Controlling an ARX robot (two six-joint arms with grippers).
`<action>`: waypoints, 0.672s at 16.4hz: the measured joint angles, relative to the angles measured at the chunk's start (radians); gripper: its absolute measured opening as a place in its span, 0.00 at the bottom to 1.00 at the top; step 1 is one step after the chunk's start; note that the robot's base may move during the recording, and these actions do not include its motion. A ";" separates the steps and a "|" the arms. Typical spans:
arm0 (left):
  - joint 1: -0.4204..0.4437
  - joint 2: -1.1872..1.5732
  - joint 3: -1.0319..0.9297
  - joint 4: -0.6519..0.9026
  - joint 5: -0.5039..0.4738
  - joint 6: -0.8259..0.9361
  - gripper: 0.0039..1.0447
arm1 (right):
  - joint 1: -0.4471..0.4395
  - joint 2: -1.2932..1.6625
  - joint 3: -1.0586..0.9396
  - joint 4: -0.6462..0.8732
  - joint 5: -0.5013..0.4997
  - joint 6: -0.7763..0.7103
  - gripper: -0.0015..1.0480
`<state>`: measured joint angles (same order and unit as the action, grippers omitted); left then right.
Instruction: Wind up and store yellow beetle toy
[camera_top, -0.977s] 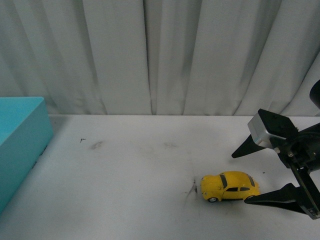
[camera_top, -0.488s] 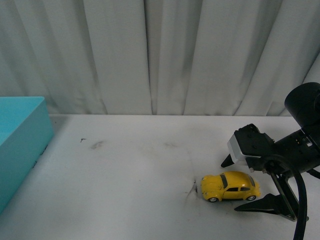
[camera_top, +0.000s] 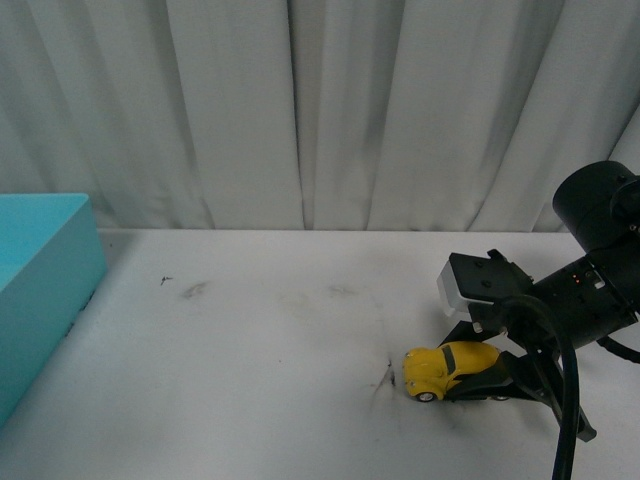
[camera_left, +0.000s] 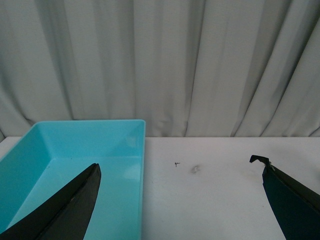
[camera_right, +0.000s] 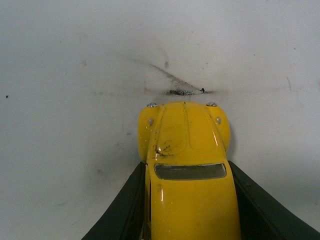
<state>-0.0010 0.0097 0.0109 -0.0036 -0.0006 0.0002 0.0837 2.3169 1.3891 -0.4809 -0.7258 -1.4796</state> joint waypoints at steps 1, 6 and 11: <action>0.000 0.000 0.000 0.000 0.000 0.000 0.94 | -0.001 0.000 -0.002 0.004 -0.002 0.015 0.40; 0.000 0.000 0.000 0.000 0.000 0.000 0.94 | -0.007 0.000 -0.017 0.026 -0.015 0.046 0.40; 0.000 0.000 0.000 0.000 0.000 0.000 0.94 | -0.050 -0.011 -0.055 0.027 -0.035 0.008 0.40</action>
<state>-0.0010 0.0097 0.0109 -0.0032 -0.0002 0.0002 0.0334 2.3062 1.3338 -0.4538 -0.7609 -1.4715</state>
